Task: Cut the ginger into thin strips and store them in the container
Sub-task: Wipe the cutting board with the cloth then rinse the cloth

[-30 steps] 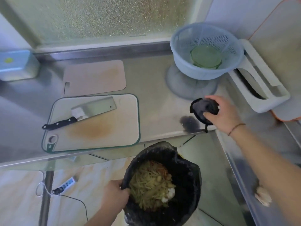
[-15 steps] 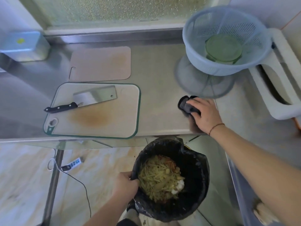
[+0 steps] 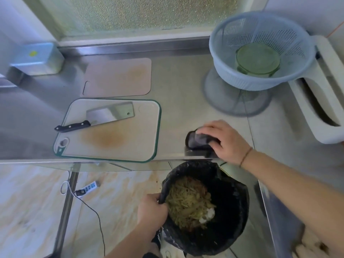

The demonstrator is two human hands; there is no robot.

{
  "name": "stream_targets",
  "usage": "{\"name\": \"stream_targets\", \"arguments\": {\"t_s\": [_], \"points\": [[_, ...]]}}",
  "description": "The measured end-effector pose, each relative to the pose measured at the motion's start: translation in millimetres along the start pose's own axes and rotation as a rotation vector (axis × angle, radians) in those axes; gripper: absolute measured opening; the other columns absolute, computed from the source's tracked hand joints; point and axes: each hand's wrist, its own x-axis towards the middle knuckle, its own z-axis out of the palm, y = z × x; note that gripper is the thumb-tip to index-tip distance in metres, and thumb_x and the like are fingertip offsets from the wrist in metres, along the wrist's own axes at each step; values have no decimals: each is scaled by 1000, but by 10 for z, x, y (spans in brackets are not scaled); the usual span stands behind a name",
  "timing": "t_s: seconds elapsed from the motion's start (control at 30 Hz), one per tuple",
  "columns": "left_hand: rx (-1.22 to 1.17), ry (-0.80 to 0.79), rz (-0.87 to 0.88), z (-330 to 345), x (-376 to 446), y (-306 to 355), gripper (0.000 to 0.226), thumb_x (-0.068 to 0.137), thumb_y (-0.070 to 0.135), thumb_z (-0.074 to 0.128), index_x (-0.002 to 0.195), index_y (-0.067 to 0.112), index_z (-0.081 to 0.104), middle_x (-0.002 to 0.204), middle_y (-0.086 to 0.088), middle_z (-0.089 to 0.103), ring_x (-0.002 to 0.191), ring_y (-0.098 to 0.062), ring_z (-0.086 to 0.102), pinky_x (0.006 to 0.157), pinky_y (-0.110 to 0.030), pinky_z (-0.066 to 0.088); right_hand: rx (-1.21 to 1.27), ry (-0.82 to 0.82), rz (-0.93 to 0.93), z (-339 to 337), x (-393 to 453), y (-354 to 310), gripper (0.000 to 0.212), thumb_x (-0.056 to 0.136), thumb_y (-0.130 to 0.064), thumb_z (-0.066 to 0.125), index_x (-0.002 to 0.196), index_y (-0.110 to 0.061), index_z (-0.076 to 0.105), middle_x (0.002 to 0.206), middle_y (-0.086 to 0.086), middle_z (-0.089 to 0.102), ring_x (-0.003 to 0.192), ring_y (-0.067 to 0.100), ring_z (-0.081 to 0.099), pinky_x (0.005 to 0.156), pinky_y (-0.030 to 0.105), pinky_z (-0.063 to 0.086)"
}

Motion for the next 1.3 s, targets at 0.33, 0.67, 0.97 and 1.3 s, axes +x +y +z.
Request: {"name": "stream_targets", "arguments": {"t_s": [0.33, 0.67, 0.97, 1.3], "points": [[11, 29, -16, -37, 121, -9, 34, 79, -3, 56, 63, 22, 73, 66, -9, 71, 66, -26, 67, 57, -33, 54, -262, -75, 117, 539, 1127, 208, 43, 83, -10, 57, 125, -23, 60, 122, 6, 58, 104, 34, 47, 88, 46, 47], [-90, 76, -73, -159, 318, -180, 25, 82, -10, 59, 67, 5, 73, 59, -11, 66, 58, -25, 62, 47, -28, 49, -80, -45, -257, 102, -59, -103, 42, 73, 7, 53, 105, -16, 67, 108, 6, 63, 89, 26, 56, 82, 31, 47], [-25, 55, 21, -29, 388, -190, 17, 78, -4, 53, 78, -2, 70, 62, -12, 55, 58, -23, 51, 54, -33, 38, -321, 76, 260, 56, -112, 460, 42, 67, -6, 51, 102, -20, 69, 104, 7, 66, 90, 38, 54, 82, 42, 50], [18, 63, 66, 58, 446, -206, 17, 78, -3, 52, 79, -3, 69, 58, -9, 48, 52, -22, 44, 49, -29, 31, -194, 127, 114, -50, -519, 104, 45, 68, 13, 60, 102, -14, 71, 104, 2, 64, 90, 29, 54, 80, 37, 51]]}}
